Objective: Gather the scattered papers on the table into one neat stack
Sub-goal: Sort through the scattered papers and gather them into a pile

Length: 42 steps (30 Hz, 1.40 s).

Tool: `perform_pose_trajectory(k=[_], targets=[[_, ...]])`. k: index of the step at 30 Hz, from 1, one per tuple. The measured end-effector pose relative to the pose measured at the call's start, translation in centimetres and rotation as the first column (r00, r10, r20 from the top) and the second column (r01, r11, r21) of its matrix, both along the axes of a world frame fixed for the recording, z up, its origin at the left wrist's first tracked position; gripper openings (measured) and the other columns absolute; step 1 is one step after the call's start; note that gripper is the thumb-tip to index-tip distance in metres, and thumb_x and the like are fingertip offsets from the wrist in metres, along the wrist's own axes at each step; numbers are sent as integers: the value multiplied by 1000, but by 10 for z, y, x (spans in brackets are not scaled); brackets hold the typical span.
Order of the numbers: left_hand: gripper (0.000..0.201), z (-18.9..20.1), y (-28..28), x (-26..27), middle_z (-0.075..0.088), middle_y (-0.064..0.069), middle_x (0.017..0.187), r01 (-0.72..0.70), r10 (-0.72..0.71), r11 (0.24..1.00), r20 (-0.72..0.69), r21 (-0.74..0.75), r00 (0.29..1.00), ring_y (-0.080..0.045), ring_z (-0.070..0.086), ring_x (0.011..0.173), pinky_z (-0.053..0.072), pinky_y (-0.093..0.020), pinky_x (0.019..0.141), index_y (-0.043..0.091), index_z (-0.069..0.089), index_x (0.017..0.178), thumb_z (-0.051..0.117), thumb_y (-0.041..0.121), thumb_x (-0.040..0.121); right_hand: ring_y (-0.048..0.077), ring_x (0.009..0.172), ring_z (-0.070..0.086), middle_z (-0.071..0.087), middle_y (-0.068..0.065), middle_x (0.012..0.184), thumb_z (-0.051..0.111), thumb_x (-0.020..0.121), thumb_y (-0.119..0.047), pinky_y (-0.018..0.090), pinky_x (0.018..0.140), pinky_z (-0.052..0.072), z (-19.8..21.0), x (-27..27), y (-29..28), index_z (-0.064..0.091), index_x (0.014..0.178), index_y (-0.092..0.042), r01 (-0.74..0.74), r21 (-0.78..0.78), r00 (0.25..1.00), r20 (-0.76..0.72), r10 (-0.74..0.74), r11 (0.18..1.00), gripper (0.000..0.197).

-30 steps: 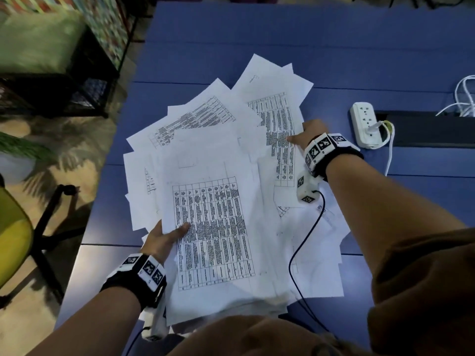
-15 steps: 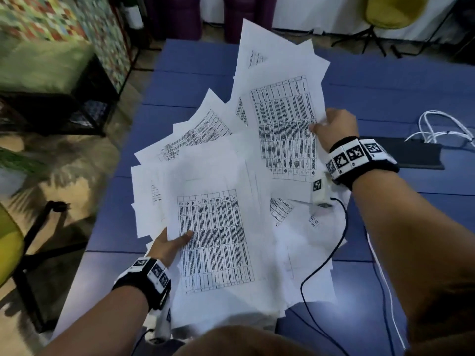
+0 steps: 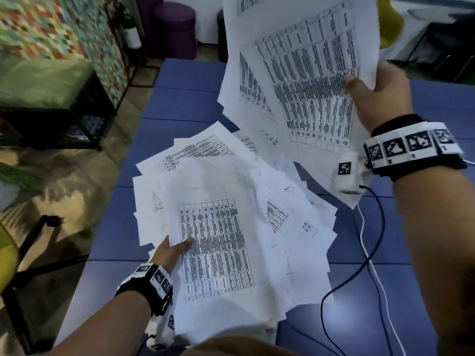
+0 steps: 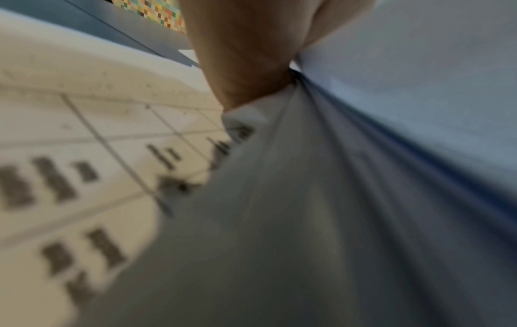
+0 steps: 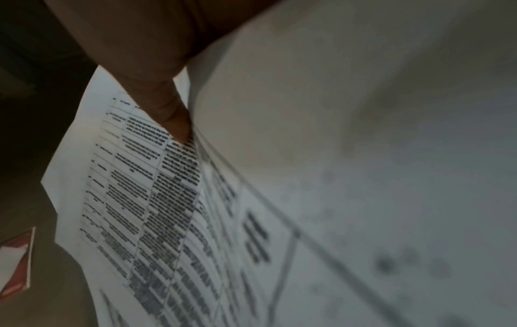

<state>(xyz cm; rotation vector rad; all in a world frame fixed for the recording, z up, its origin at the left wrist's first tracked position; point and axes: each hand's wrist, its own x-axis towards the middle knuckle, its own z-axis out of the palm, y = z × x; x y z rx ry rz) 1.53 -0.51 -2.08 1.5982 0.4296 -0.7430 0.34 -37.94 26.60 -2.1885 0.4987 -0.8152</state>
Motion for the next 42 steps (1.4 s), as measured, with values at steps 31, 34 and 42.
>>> perform_pose_trajectory(k=[31, 34, 42], targets=[[78, 0, 9, -1, 70, 9, 111, 122, -123, 992, 92, 17, 988, -17, 61, 116, 38, -32, 106, 22, 62, 114, 83, 64, 52, 29, 115, 56, 60, 11, 122, 68, 85, -33, 29, 91, 43, -221, 14, 53, 51, 130, -8, -114, 284, 651, -703, 287, 952, 54], [54, 3, 7, -1, 58, 2, 123, 134, -141, 988, 88, 80, 986, -20, 49, 129, 30, -27, 106, 13, 50, 133, 66, 40, 90, 34, 107, 57, 58, 15, 116, 60, 92, -31, 31, 83, 45, -235, 13, 49, 55, 121, -10, -20, 122, 650, -752, 105, 992, 36], [84, 3, 5, 5, 29, -13, 157, 118, -126, 979, 40, 166, 991, -27, 27, 145, 18, -34, 118, 3, 26, 151, 40, 62, 93, 36, 111, 56, 59, 18, 124, 48, 97, -16, 37, 87, 46, -237, -12, 51, 54, 126, -6, 51, -8, 582, -812, -37, 999, 31]])
